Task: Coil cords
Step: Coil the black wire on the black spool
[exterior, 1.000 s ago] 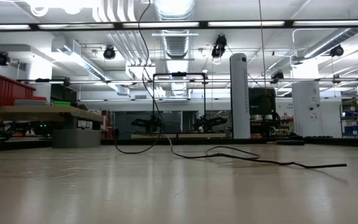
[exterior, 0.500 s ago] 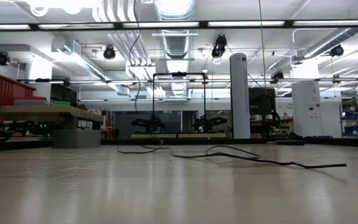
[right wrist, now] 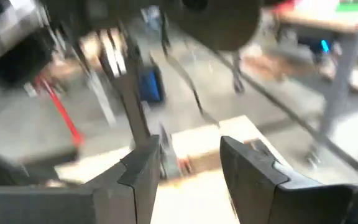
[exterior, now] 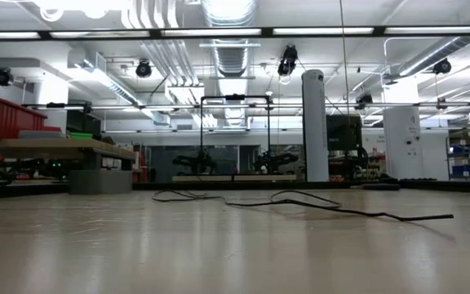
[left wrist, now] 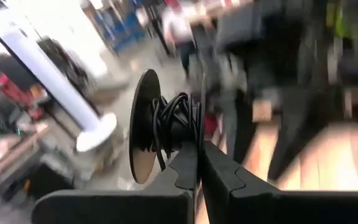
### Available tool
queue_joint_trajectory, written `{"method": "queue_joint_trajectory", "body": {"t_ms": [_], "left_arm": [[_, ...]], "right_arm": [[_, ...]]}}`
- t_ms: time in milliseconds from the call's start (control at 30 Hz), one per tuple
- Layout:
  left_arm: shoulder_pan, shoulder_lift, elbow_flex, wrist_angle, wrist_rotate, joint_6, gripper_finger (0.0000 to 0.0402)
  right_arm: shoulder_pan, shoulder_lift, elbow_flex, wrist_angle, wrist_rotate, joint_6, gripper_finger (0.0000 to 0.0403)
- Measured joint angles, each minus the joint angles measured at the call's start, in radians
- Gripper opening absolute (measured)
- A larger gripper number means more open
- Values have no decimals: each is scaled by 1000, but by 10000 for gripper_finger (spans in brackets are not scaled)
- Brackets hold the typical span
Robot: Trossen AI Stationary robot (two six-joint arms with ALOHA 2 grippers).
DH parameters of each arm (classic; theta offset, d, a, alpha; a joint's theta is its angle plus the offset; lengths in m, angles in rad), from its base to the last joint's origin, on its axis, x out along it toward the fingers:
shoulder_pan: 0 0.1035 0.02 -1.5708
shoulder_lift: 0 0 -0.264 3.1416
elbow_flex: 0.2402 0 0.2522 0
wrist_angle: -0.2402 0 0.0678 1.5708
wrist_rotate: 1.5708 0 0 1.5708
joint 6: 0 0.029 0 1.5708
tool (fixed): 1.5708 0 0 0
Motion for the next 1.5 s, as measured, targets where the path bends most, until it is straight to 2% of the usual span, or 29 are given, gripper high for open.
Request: {"method": "queue_joint_trajectory", "body": {"t_ms": [100,167,300,500,633,867,1067,1300,1400,1500], "left_arm": [[0,-2,0,-250,4,-82,0],[0,10,0,-426,47,-157,0],[1,69,-2,-607,138,-228,0],[0,162,-3,-593,182,-142,0],[3,201,11,-585,182,-144,0],[3,238,139,-452,184,-165,0],[2,288,250,-478,180,-145,0],[2,306,243,-477,195,-130,0],[2,307,243,-460,195,-124,0],[2,306,245,-444,200,-109,0]], "right_arm": [[1,-24,0,-145,55,-33,157],[5,-45,2,-205,79,-60,154],[36,-52,3,-205,79,-145,151],[95,-43,4,-166,104,-275,157],[117,-30,2,-248,185,-282,157],[127,-22,2,-309,186,-258,148],[127,-17,2,-302,188,-258,147],[129,-17,1,-287,193,-255,145],[129,-17,1,-288,198,-257,127],[129,-14,2,-285,203,-258,81]]}}
